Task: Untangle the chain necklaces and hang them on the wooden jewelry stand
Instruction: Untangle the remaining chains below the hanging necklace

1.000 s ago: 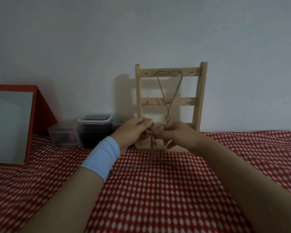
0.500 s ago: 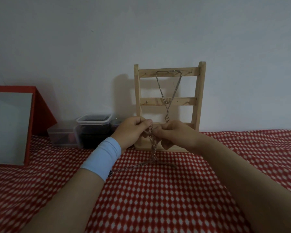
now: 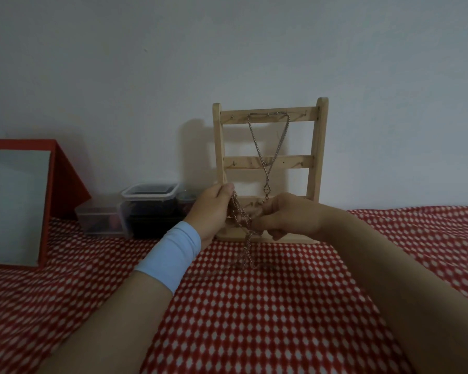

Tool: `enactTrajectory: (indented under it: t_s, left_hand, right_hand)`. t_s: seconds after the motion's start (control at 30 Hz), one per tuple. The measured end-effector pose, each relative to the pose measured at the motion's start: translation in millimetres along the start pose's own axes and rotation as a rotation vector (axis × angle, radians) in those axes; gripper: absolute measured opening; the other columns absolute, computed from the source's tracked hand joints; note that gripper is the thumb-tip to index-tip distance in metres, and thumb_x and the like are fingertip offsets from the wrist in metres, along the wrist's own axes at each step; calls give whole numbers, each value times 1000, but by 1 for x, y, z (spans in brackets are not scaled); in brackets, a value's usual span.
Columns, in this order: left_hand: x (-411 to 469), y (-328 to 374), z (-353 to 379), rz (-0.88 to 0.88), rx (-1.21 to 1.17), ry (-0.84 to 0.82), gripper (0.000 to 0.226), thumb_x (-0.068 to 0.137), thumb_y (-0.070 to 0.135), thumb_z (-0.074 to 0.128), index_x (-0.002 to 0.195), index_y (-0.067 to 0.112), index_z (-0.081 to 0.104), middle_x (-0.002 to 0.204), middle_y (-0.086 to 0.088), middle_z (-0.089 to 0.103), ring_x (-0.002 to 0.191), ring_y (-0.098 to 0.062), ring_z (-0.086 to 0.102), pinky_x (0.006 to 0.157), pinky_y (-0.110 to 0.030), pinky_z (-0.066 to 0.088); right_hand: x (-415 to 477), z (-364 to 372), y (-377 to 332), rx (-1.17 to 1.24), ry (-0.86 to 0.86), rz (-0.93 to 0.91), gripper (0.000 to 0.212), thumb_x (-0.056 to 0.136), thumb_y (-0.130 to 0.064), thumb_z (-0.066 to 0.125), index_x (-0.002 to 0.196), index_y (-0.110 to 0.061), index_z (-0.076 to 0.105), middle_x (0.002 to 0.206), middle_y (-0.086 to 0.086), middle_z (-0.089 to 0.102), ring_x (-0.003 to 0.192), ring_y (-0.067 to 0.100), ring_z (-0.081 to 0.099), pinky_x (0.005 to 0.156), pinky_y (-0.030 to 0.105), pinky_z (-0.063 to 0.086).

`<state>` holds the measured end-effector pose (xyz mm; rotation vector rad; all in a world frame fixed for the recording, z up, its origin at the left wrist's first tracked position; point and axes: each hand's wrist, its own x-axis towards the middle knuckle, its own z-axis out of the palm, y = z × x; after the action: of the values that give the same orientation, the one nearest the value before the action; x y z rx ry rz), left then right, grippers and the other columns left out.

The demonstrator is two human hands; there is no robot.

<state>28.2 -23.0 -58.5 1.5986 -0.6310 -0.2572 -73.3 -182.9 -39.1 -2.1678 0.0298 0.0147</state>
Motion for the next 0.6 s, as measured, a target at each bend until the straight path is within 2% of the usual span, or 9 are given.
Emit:
enactTrajectory:
  t_s: [0.03, 0.1, 0.17, 0.27, 0.37, 0.47, 0.53, 0.6]
  left_hand:
    - [-1, 2, 2, 2, -30, -5, 45, 97, 47, 44, 107, 7, 61, 96, -26, 64, 82, -33, 69, 83, -46, 57]
    - [-1, 1, 4, 0, -83, -11, 35, 104, 35, 38, 98, 7, 56, 75, -10, 56, 55, -14, 55, 68, -34, 52]
    - [-2, 2, 4, -20, -165, -18, 29, 105, 31, 36, 88, 11, 49, 64, 0, 46, 47, -9, 41, 57, -29, 48]
    - [-6, 6, 0, -85, -300, -98, 26, 105, 30, 40, 84, 14, 45, 60, 3, 40, 47, -8, 34, 41, -20, 35]
    - [-7, 8, -7, -121, -181, -207, 25, 99, 38, 50, 89, 14, 50, 66, 2, 45, 51, -7, 37, 38, -16, 25]
    - [-11, 10, -8, -81, 135, -346, 22, 96, 33, 57, 109, 17, 62, 63, 4, 44, 48, -6, 33, 37, -16, 23]
    - [-13, 10, -7, -35, 226, -314, 24, 97, 32, 57, 115, 19, 66, 57, 9, 46, 44, -5, 32, 38, -15, 26]
    - [-12, 11, -9, 3, 258, -223, 25, 98, 33, 54, 109, 18, 71, 51, 15, 46, 43, -2, 36, 41, -13, 29]
  right_hand:
    - [-1, -1, -2, -39, 12, 10, 19, 93, -22, 72, 93, -4, 77, 67, -5, 67, 63, 11, 51, 67, 25, 47]
    - [-3, -1, -4, -92, 37, 6, 22, 97, -26, 67, 85, -10, 75, 59, -14, 66, 55, 4, 51, 62, 20, 45]
    - [-1, 2, -3, 22, 85, -20, 25, 99, -26, 62, 84, -8, 70, 62, -12, 64, 58, 7, 51, 63, 23, 45]
    - [3, 2, 0, 324, 152, -44, 23, 101, -23, 56, 89, -9, 68, 72, -2, 63, 66, 16, 53, 70, 33, 49]
    - [4, -1, 2, 477, 81, -70, 23, 102, -24, 56, 88, -12, 70, 77, 0, 64, 68, 14, 56, 72, 32, 50]
    - [5, -2, 3, 556, 48, -57, 24, 102, -24, 53, 88, -13, 69, 80, 2, 63, 71, 14, 58, 73, 31, 49]
    - [6, -3, 4, 556, 74, -54, 26, 102, -24, 50, 85, -14, 66, 78, 1, 63, 70, 14, 59, 75, 33, 48]
    - [6, -4, 3, 532, 108, -53, 27, 102, -23, 49, 84, -13, 66, 77, 2, 63, 69, 16, 59, 77, 35, 48]
